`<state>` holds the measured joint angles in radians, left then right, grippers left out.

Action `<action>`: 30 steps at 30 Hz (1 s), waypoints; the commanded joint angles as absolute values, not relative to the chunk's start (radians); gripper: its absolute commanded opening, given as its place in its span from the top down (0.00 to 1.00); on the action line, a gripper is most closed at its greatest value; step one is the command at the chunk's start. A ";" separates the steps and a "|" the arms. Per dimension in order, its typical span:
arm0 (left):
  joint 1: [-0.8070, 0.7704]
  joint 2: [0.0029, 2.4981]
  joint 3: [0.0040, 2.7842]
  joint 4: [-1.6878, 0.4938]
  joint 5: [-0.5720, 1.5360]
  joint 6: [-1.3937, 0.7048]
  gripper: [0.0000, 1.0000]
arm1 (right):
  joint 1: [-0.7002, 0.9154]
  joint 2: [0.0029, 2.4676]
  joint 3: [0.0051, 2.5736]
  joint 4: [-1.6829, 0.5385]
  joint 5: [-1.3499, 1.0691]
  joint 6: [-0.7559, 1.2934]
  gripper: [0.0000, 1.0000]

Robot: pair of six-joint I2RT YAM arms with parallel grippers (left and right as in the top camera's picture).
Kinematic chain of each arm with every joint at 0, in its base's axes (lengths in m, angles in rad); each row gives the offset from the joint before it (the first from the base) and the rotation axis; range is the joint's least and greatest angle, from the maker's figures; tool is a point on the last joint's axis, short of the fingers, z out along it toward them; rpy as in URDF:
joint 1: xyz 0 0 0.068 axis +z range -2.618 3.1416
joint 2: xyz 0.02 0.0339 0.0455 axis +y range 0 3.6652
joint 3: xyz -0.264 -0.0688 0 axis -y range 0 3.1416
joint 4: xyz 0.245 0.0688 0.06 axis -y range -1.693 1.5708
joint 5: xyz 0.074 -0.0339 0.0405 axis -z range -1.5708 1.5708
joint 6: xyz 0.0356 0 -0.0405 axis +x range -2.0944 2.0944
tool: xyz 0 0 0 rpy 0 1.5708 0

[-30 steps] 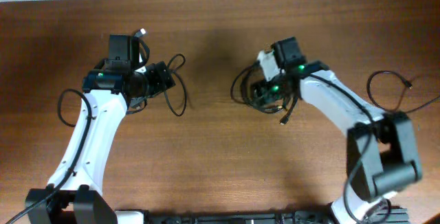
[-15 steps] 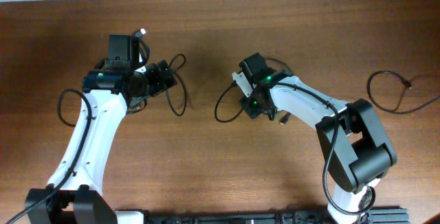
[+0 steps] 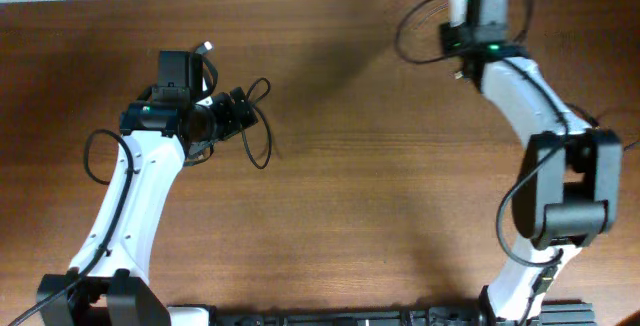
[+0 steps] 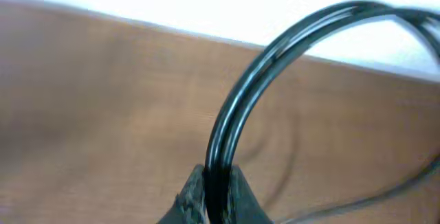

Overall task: Untangle cables
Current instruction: 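Pull the right gripper up to the far right, lifting a cable loop, then move the left gripper to the cable center and bring the right gripper back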

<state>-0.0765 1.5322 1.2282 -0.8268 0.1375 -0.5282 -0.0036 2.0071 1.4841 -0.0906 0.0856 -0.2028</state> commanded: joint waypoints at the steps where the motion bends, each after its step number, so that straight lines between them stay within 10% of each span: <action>1: -0.079 1.543 1.224 -0.827 0.133 -0.527 0.02 | -0.097 2.057 1.496 0.028 -0.070 -0.210 0.96; 11: -0.079 1.543 1.224 -0.824 0.134 -0.527 0.05 | -0.218 2.230 1.571 0.080 -0.049 -0.069 0.96; 16: -0.079 1.543 1.225 -0.824 0.134 -0.527 0.05 | -0.299 2.226 1.850 -0.239 0.001 -0.050 0.82; 17: -0.079 1.543 1.224 -0.824 0.134 -0.527 0.05 | -0.319 2.226 1.905 -0.325 0.011 -0.050 0.25; 18: -0.079 1.543 1.224 -0.824 0.134 -0.527 0.06 | -0.327 2.226 1.946 -0.413 0.008 -0.051 0.01; 21: -0.079 1.543 1.224 -0.823 0.134 -0.527 0.06 | -0.307 2.215 2.045 -0.669 0.003 -0.051 0.01; 26: -0.080 1.543 1.224 -0.781 0.234 -0.527 0.92 | -0.200 2.166 2.064 -1.007 -0.204 -0.051 0.01; 30: -0.155 1.543 1.224 -0.735 0.269 -0.526 1.00 | -0.170 2.140 2.064 -1.177 -0.394 -0.051 0.03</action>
<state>-0.0978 1.5322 1.2270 -0.7490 0.2253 -0.5316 -0.1631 2.1990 2.0483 -1.1351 -0.2478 -0.0547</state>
